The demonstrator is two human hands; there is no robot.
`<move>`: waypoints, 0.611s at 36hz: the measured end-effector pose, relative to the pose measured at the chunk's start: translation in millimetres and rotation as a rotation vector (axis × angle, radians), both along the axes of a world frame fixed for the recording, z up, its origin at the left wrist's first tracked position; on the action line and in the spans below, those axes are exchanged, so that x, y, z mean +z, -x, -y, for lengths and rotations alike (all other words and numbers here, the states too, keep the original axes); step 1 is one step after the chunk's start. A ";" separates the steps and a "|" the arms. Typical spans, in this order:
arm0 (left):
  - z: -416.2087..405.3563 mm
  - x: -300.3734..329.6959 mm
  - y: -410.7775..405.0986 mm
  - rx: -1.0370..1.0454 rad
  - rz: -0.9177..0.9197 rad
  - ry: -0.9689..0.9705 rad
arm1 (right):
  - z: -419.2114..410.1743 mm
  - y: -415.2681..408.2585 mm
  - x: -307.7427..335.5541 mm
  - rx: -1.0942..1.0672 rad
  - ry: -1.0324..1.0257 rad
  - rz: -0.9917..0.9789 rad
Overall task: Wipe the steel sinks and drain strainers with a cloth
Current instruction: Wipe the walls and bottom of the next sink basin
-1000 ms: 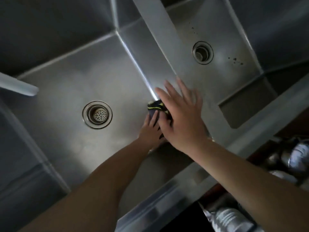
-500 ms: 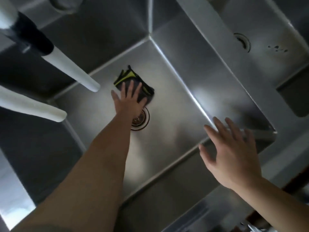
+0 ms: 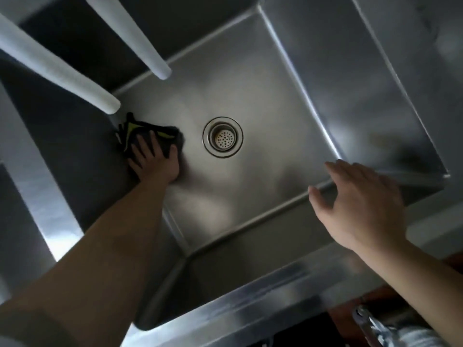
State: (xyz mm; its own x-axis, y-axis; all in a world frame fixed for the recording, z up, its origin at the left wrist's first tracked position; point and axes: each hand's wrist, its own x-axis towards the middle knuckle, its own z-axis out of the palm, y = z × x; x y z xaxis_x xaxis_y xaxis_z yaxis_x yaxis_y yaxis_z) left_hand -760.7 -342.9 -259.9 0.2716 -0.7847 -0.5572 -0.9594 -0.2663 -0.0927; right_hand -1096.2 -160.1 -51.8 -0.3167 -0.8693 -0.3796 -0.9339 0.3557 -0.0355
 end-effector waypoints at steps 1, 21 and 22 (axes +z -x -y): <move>-17.1 2.8 2.5 -0.037 0.017 -0.034 | -0.9 -0.4 0.8 -0.011 0.023 0.007; -88.7 16.1 21.8 -0.318 -0.133 -0.143 | -3.4 0.0 1.4 -0.043 0.070 0.043; -76.4 10.4 39.2 -0.242 -0.153 -0.103 | -3.4 0.2 0.7 -0.040 0.067 0.041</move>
